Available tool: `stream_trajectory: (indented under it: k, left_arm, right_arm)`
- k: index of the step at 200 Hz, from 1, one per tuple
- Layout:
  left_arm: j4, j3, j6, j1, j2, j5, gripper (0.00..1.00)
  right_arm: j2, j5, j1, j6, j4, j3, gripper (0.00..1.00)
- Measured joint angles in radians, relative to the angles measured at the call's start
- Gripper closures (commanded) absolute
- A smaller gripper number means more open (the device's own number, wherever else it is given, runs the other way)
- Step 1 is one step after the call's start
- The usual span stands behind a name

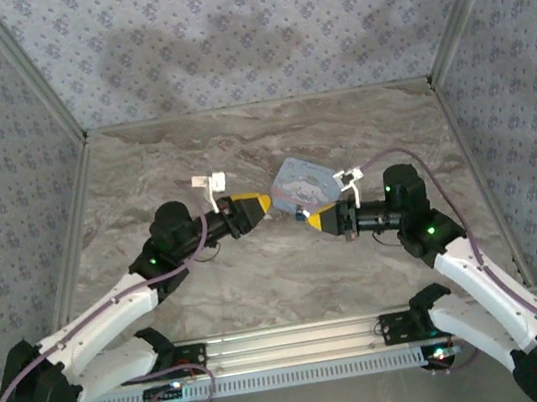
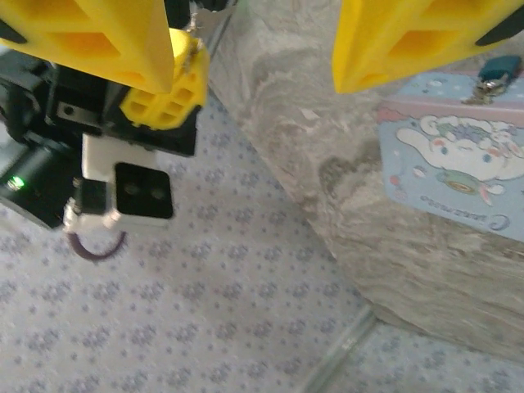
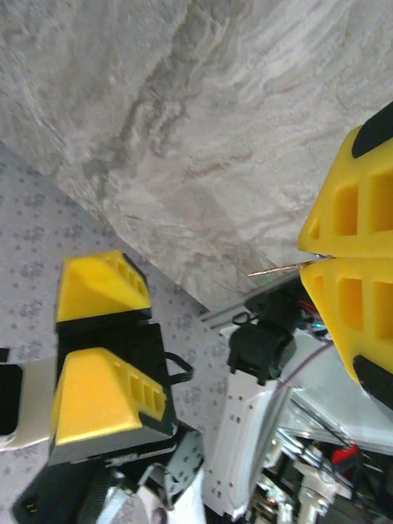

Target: Unlock the padlock with the key

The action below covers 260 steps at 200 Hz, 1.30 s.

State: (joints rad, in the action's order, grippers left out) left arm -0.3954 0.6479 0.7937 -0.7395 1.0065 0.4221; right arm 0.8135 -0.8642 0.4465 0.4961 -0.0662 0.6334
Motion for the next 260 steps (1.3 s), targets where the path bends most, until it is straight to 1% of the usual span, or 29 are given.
stream_trajectory:
  k: [28, 60, 68, 78, 92, 130, 143, 166, 205, 225, 246, 260]
  left_arm:
    - [0.038, 0.022, -0.004, 0.0, 0.019, 0.111, 0.5]
    - [0.04, 0.026, 0.004, -0.003, 0.052, 0.177, 0.51]
    - [0.039, 0.027, 0.007, -0.007, 0.063, 0.19, 0.52]
    - [0.035, 0.031, 0.014, -0.015, 0.077, 0.206, 0.58]
    - [0.031, 0.043, 0.021, -0.027, 0.1, 0.23, 0.62]
    - [0.024, 0.077, 0.029, -0.045, 0.14, 0.274, 0.68]
    - [0.018, 0.081, 0.029, -0.048, 0.141, 0.278, 0.67]
    - [0.019, 0.085, 0.026, -0.048, 0.141, 0.285, 0.6]
    - [0.034, 0.089, 0.026, -0.048, 0.141, 0.284, 0.59]
    - [0.035, 0.089, 0.027, -0.048, 0.141, 0.284, 0.64]
    - [0.036, 0.089, 0.028, -0.048, 0.141, 0.283, 0.8]
    - [0.041, 0.089, 0.021, -0.048, 0.142, 0.276, 0.84]
  right_arm:
    - [0.034, -0.005, 0.048, -0.001, -0.006, 0.018, 1.0]
    - [0.073, -0.008, 0.083, -0.004, 0.002, 0.026, 1.0]
    - [0.084, -0.008, 0.096, -0.004, 0.007, 0.026, 1.0]
    - [0.097, -0.008, 0.109, -0.004, 0.015, 0.026, 1.0]
    - [0.111, -0.008, 0.121, -0.004, 0.025, 0.026, 1.0]
    - [0.139, -0.008, 0.126, -0.003, 0.057, 0.027, 1.0]
    - [0.142, -0.008, 0.126, -0.003, 0.072, 0.027, 1.0]
    - [0.145, -0.009, 0.126, 0.005, 0.095, 0.027, 1.0]
    - [0.146, -0.016, 0.126, 0.013, 0.121, 0.027, 1.0]
    - [0.146, -0.016, 0.125, 0.017, 0.128, 0.027, 1.0]
    - [0.146, -0.019, 0.117, 0.027, 0.14, 0.027, 1.0]
    - [0.146, -0.029, 0.116, 0.037, 0.154, 0.027, 1.0]
